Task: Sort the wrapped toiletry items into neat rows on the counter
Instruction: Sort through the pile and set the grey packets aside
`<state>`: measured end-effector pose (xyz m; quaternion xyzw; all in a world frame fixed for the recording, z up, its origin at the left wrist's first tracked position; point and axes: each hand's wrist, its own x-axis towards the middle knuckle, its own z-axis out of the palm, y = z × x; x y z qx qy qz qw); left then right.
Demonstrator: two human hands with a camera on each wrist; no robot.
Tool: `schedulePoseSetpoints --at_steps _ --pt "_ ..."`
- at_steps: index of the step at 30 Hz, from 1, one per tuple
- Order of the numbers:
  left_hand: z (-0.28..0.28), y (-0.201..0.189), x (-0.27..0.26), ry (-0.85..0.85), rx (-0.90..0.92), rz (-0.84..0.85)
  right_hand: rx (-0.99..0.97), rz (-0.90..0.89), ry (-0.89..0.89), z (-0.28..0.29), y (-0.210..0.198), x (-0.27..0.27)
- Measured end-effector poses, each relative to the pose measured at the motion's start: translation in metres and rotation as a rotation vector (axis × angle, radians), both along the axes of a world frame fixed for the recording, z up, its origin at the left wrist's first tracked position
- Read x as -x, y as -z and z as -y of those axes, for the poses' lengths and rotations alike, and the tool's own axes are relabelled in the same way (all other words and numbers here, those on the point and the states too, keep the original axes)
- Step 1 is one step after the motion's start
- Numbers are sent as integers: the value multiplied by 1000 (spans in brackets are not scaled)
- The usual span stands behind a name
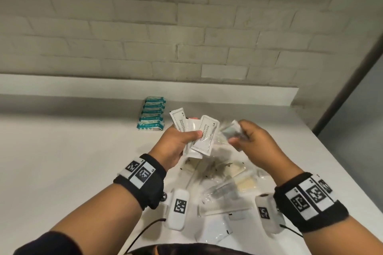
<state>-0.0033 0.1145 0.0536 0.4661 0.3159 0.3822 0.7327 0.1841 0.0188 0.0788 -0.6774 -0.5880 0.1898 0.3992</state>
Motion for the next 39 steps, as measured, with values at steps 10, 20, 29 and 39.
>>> schedulePoseSetpoints --at_steps 10,20,29,39 --pt "21 -23 -34 140 -106 -25 232 166 -190 -1 -48 -13" --pt "32 -11 -45 60 -33 4 38 -451 97 -2 -24 -23" --pt "26 -23 -51 -34 -61 -41 71 -798 -108 -1 -29 -28" --pt "22 -35 -56 -42 99 -58 -497 89 -133 -10 -31 -39"
